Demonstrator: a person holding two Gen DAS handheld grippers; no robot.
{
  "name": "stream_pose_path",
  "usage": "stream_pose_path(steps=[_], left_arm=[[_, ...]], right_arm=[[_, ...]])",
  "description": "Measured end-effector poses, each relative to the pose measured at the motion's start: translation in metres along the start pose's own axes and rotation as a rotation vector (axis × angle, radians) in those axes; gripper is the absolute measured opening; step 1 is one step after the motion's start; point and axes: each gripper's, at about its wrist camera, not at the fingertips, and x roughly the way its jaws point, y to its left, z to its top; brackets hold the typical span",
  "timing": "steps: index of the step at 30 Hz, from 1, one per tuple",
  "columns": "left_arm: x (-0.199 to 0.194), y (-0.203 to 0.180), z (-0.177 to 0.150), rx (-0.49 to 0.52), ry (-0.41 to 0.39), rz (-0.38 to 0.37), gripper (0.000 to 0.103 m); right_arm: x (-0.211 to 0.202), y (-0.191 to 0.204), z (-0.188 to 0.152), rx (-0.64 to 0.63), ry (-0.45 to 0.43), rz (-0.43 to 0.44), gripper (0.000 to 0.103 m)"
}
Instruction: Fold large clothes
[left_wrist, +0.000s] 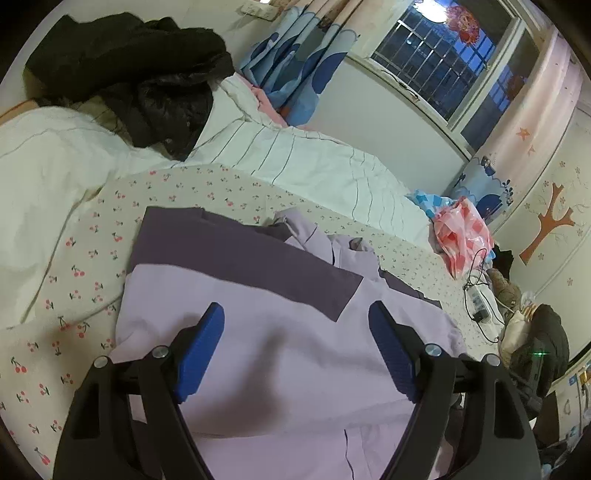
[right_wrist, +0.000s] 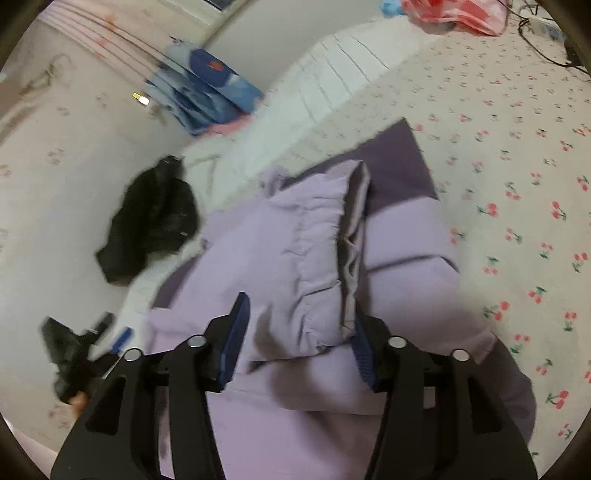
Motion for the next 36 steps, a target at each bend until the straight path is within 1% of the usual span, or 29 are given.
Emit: stream_pose_path(steps=[2, 3, 4, 5, 7, 9, 10, 12, 13, 14, 15, 16, 17, 19, 20, 21, 23, 25, 26, 27, 28, 29, 30, 31, 32, 33, 34, 35, 36], left_arm=[[0.002, 0.005, -0.001, -0.024, 0.006, 0.001, 0.077], [0.003, 0.007, -0.001, -0.031, 0.009, 0.003, 0.077], [0.003, 0.007, -0.001, -0.034, 0.009, 0.005, 0.077], [0.003, 0.007, -0.001, -0.036, 0.007, 0.009, 0.077], [0.0, 0.005, 0.001, -0.034, -0.002, 0.004, 0.077], [-0.01, -0.001, 0.008, -0.025, -0.044, -0.009, 0.077], [-0.015, -0.003, 0.012, -0.022, -0.065, -0.02, 0.077], [-0.023, -0.007, 0.019, -0.02, -0.1, -0.044, 0.078], [-0.023, -0.009, 0.021, -0.015, -0.106, -0.051, 0.082], [-0.019, -0.011, 0.022, -0.007, -0.099, -0.045, 0.083], [-0.013, -0.012, 0.02, 0.003, -0.08, -0.031, 0.083], [0.003, -0.012, 0.016, 0.026, -0.027, -0.002, 0.083], [0.016, -0.008, 0.013, 0.036, 0.006, 0.014, 0.083], [0.045, 0.007, 0.003, 0.021, 0.084, 0.068, 0.083], [0.057, 0.016, -0.002, 0.007, 0.12, 0.08, 0.083], [0.065, 0.022, -0.005, -0.003, 0.142, 0.078, 0.083], [0.064, 0.023, -0.006, 0.002, 0.137, 0.076, 0.083], [0.049, 0.016, -0.001, 0.005, 0.096, 0.075, 0.083], [0.04, 0.011, 0.002, 0.021, 0.06, 0.079, 0.083], [0.038, 0.01, 0.004, 0.041, 0.048, 0.09, 0.083], [0.041, 0.009, 0.005, 0.072, 0.054, 0.129, 0.083], [0.05, 0.012, 0.003, 0.086, 0.091, 0.158, 0.083], [0.059, 0.017, 0.001, 0.085, 0.13, 0.16, 0.083], [0.071, 0.023, -0.003, 0.095, 0.182, 0.174, 0.083], [0.074, 0.025, -0.006, 0.113, 0.182, 0.19, 0.083], [0.074, 0.023, -0.007, 0.124, 0.177, 0.192, 0.083], [0.072, 0.021, -0.007, 0.135, 0.171, 0.194, 0.083], [0.072, 0.021, -0.008, 0.138, 0.169, 0.194, 0.083], [0.073, 0.02, -0.008, 0.137, 0.168, 0.194, 0.084]], right_arm=[[0.007, -0.003, 0.001, 0.003, -0.01, 0.035, 0.053], [0.01, -0.004, 0.002, -0.005, -0.017, 0.047, 0.031], [0.009, -0.003, 0.004, -0.023, -0.043, 0.031, 0.019], [0.007, -0.001, 0.006, -0.044, -0.067, 0.035, 0.018], [-0.005, 0.014, 0.005, -0.105, -0.14, 0.031, 0.015], [-0.033, 0.045, 0.001, -0.237, -0.269, 0.009, 0.014], [-0.044, 0.056, -0.001, -0.284, -0.316, 0.0, 0.014], [-0.068, 0.081, -0.008, -0.386, -0.419, -0.026, 0.014], [-0.071, 0.085, -0.01, -0.403, -0.438, -0.045, 0.014], [-0.071, 0.085, -0.011, -0.408, -0.446, -0.072, 0.014], [-0.067, 0.077, -0.01, -0.381, -0.43, -0.09, 0.014], [-0.059, 0.062, -0.007, -0.323, -0.398, -0.098, 0.014], [-0.053, 0.048, -0.005, -0.272, -0.364, -0.099, 0.014], [-0.034, 0.008, 0.001, -0.123, -0.26, -0.096, 0.014], [-0.023, -0.005, 0.003, -0.08, -0.206, -0.088, 0.014], [-0.012, -0.024, 0.004, -0.007, -0.158, -0.066, 0.014], [-0.003, -0.039, 0.004, 0.049, -0.107, -0.055, 0.014], [-0.011, -0.032, 0.006, 0.024, -0.115, -0.084, 0.014], [-0.016, -0.025, 0.006, 0.005, -0.124, -0.105, 0.015], [-0.02, -0.022, 0.005, -0.003, -0.133, -0.127, 0.019], [-0.023, -0.021, 0.005, -0.002, -0.139, -0.147, 0.022], [-0.025, -0.02, 0.003, -0.004, -0.153, -0.186, 0.026], [-0.028, -0.019, 0.003, -0.01, -0.171, -0.224, 0.033], [-0.033, -0.019, 0.002, -0.015, -0.201, -0.265, 0.034], [-0.041, -0.017, 0.002, -0.024, -0.26, -0.326, 0.035], [-0.05, -0.012, 0.002, -0.04, -0.325, -0.354, 0.037], [-0.063, 0.0, 0.0, -0.089, -0.419, -0.311, 0.04], [-0.069, 0.011, -0.002, -0.143, -0.461, -0.282, 0.043], [-0.068, 0.028, -0.005, -0.232, -0.483, -0.246, 0.051]])
